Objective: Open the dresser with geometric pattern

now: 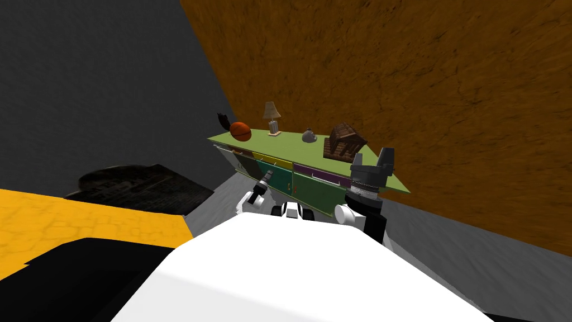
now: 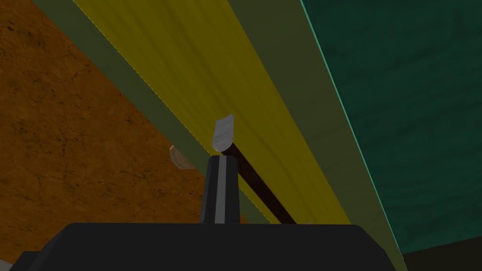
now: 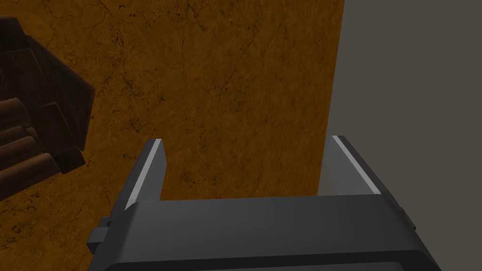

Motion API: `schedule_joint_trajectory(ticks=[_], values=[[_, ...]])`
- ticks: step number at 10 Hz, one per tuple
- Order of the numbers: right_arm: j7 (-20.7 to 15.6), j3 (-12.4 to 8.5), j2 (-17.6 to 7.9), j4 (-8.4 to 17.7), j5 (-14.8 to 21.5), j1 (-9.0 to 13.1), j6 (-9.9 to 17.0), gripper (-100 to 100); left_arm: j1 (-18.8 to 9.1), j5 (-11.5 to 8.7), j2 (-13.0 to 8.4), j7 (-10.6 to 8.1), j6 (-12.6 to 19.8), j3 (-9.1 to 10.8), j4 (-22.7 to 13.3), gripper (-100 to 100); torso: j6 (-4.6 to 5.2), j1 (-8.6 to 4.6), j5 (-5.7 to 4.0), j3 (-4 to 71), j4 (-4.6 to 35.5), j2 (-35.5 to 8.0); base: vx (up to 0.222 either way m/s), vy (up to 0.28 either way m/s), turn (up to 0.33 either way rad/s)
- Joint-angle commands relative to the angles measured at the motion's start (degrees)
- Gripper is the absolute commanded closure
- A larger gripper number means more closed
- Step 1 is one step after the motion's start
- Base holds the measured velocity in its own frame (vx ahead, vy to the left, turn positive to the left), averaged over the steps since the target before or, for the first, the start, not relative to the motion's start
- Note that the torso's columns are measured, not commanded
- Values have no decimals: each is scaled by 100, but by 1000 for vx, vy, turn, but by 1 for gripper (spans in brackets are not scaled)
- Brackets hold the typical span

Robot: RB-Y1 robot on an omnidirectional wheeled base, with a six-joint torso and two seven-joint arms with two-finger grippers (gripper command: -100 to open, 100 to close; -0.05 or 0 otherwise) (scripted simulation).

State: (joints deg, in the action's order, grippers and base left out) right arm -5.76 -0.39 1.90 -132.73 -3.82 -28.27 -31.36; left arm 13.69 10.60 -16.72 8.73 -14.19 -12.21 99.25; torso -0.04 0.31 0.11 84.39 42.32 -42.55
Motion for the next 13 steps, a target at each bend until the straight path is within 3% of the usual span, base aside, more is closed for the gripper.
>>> schedule_joint_trajectory(ticks=[1, 2, 3, 6, 7, 8, 9, 10, 13], values=[[0, 0, 0, 0, 0, 0, 0, 0, 109, -7, -72, -28, 37, -37, 149, 100, 3, -17, -6, 13, -2, 20, -163, 66, 36], [0, 0, 0, 0, 0, 0, 0, 0, 84, -4, -51, -18, 24, -27, 105, 100, 3, -27, -10, 21, -5, 31, -77, 34, 4], [0, 0, 0, 0, 0, -1, 0, 0, 39, -15, -88, -45, 189, -20, 159, -100, 5, -44, -14, 36, -11, 58, 60, -18, -61], [0, 0, 0, -2, 0, -5, -1, 0, -30, -29, -136, -80, 412, -9, 229, -100, 3, -35, -13, 40, -14, 59, 151, -33, -37], [0, 0, 0, -2, 0, -5, -1, 0, -8, -26, -128, -71, 354, -13, 225, -100, 3, -30, -10, 24, -6, 35, 80, -18, -5], [0, 0, 0, -1, 0, -3, -1, 0, -20, -40, -176, -101, 542, -5, 391, -100, 2, -24, -9, 1, 4, -3, 110, -35, -26], [0, 0, 1, -1, 0, -3, -1, 0, -18, -35, -160, -89, 460, -10, 329, -100, 4, -33, -11, 4, 4, 8, 69, -21, -5], [0, 0, 1, -1, 0, -3, -1, 0, -21, -37, -163, -93, 488, -9, 344, 100, 3, -29, -11, 6, 2, 5, 11, -3, 1], [0, 0, 0, 0, 0, 0, 0, 0, 121, -46, -258, -121, 515, -69, 554, 100, -4, -14, -9, -15, 15, -26, -147, 48, 36]])
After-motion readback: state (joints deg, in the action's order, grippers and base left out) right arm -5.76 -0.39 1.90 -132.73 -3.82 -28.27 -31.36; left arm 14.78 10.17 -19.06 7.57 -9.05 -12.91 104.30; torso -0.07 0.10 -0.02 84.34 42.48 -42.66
